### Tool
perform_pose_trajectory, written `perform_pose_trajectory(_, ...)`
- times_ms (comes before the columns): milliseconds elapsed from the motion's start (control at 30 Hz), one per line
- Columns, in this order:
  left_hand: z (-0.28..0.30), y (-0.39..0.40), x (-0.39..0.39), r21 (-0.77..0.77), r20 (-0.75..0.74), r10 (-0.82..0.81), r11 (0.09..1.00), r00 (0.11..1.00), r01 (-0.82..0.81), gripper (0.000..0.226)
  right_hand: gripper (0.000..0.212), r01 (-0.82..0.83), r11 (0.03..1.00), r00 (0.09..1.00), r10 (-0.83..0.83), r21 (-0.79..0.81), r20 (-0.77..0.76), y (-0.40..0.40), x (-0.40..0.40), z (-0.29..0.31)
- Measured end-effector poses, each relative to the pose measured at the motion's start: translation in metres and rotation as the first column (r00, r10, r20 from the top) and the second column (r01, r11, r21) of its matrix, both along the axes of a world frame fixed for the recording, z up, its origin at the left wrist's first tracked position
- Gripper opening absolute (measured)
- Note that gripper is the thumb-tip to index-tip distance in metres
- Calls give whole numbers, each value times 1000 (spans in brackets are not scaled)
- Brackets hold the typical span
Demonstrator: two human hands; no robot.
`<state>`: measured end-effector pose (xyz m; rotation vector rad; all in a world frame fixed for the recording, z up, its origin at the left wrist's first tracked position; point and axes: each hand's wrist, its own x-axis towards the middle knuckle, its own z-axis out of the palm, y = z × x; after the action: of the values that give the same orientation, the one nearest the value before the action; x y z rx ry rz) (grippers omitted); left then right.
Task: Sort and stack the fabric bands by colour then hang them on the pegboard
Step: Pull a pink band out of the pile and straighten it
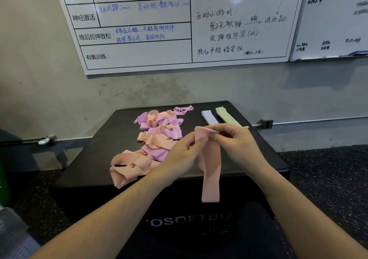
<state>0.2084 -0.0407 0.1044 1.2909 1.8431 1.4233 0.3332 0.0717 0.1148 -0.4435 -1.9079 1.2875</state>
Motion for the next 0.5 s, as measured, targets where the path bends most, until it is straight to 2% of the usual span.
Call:
perform_pose_trajectory(133,0,-3,-2,213,-33,127,970,991,-117,9,28,29,999,1000,-30,-25,-9,-3,-1,-6)
perform_pose_trajectory(167,0,-3,-2,244,-32,146,961,989,-134,9,31,42,998,999,-42,-46,-10,-3,0,-8)
perform_pose_trajectory(267,-2,-4,0,269,16,164,949,986,-162,16,31,88,988,996,-86,-128,27,-5,0,-11)
perform_pose_trajectory(367,-5,-4,0,304,40,188,933,981,-191,17,20,95,965,993,-77,-245,85,-9,1,-12)
perform_pose_trajectory(500,-7,-6,-3,287,67,215,931,974,-225,10,10,52,944,999,-47,-325,24,-12,2,-13)
